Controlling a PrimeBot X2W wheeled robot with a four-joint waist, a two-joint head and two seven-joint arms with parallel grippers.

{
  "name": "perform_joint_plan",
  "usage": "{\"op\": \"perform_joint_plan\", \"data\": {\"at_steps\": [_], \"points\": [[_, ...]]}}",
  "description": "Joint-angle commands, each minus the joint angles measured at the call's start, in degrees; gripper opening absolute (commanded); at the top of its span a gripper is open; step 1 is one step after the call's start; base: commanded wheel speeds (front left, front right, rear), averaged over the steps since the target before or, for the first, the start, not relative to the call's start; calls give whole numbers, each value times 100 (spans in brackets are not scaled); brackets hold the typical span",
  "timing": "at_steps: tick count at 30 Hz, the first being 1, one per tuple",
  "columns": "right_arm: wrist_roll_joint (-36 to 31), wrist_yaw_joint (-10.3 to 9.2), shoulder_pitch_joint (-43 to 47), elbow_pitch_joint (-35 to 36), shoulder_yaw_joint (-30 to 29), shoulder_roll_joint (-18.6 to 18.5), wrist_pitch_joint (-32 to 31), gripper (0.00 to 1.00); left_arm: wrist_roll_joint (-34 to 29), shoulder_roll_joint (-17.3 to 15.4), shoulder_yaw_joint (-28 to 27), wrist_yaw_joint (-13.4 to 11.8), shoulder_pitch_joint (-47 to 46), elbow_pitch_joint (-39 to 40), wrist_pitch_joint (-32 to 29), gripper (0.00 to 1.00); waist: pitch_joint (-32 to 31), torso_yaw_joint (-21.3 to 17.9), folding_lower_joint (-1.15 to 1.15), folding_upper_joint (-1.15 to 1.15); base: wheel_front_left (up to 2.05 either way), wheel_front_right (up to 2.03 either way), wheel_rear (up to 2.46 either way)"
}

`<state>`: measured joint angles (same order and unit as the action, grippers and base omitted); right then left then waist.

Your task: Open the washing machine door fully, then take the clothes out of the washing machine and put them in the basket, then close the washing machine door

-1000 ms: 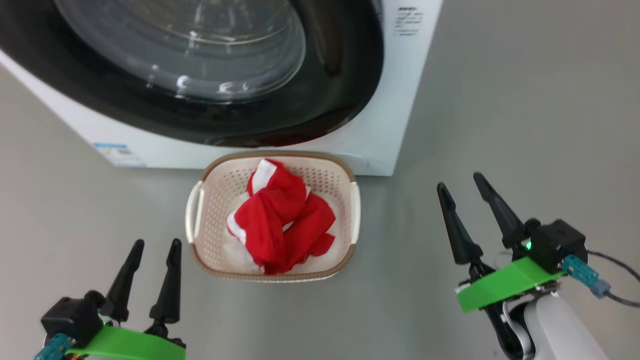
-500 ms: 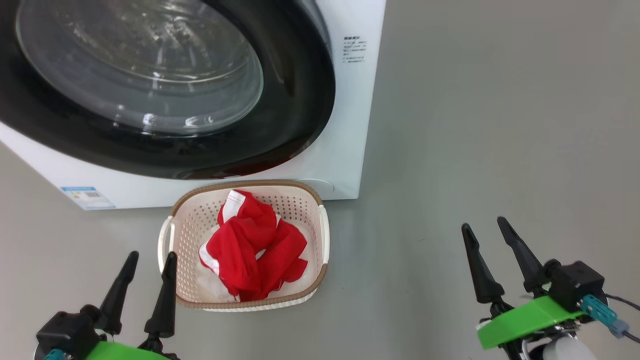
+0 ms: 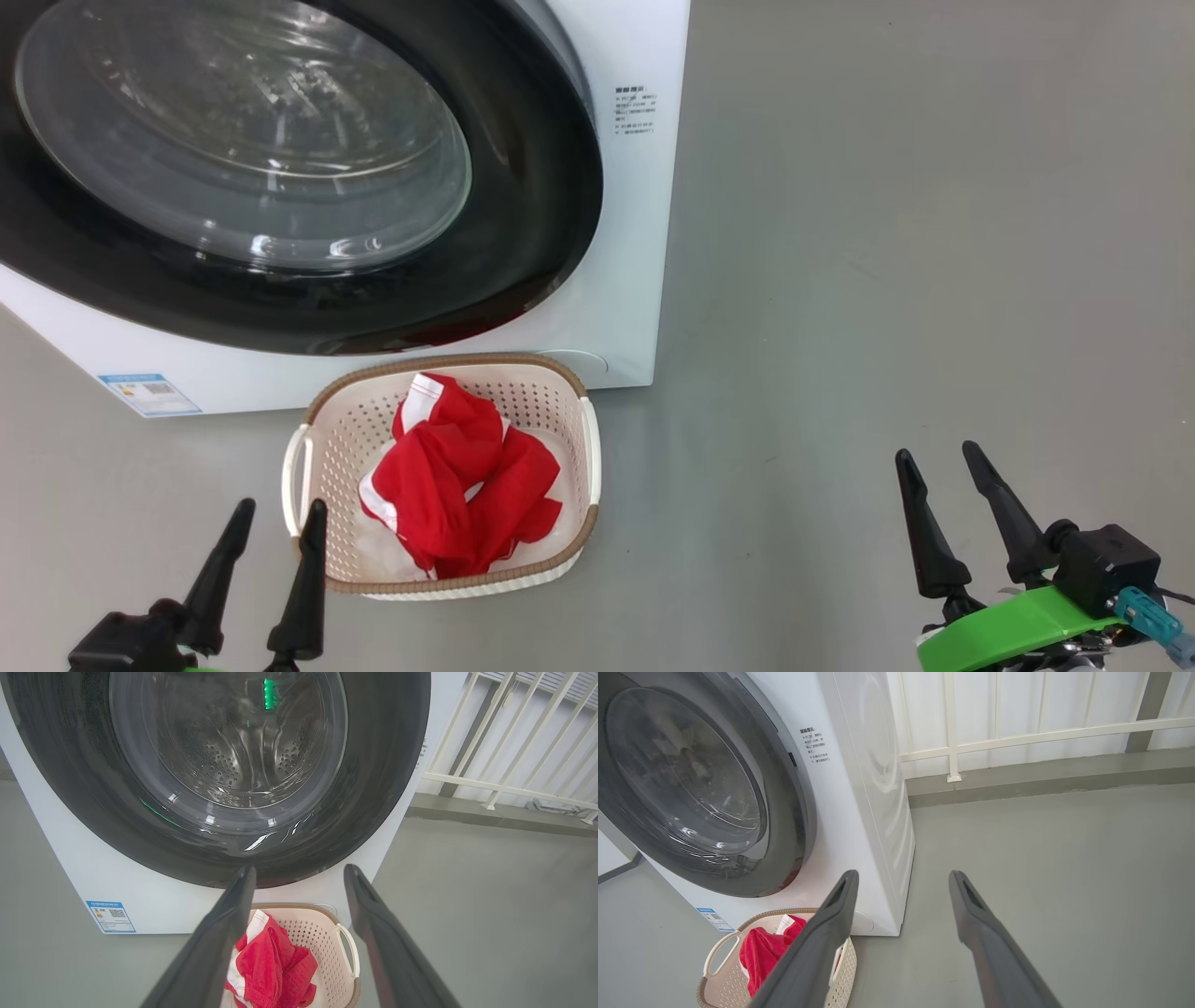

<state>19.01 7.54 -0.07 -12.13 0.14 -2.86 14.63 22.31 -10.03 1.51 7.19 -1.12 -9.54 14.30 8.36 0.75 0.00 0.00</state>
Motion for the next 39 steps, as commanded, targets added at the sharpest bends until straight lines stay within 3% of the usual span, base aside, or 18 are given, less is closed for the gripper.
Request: {"op": "perform_joint_plan", "data": {"at_steps": [1,14,15,23,27,39], "points": [[-28,-5,-15,155,76,-11,37,100,17,-95,-236,30,-73,186,70,100,-3,1,0,0,0,0,0],[8,-5,46,149,21,-3,37,100,16,-71,-200,30,-34,268,70,100,-90,6,0,0,0,0,0],[11,0,33,6,-102,20,0,0,3,8,13,0,7,122,0,0,-90,4,0,0,0,0,0],[175,0,116,-369,-88,104,-30,0,151,215,104,-8,18,-237,-50,0,-97,2,1,0,0,0,0],[429,0,105,-354,-84,83,-80,0,387,220,88,-7,14,-235,-105,0,-142,-1,13,0,0,0,0],[1117,-1,24,-359,-76,32,-221,0,1031,237,45,-6,-49,-283,-257,0,-195,-8,0,0,0,0,0]]}}
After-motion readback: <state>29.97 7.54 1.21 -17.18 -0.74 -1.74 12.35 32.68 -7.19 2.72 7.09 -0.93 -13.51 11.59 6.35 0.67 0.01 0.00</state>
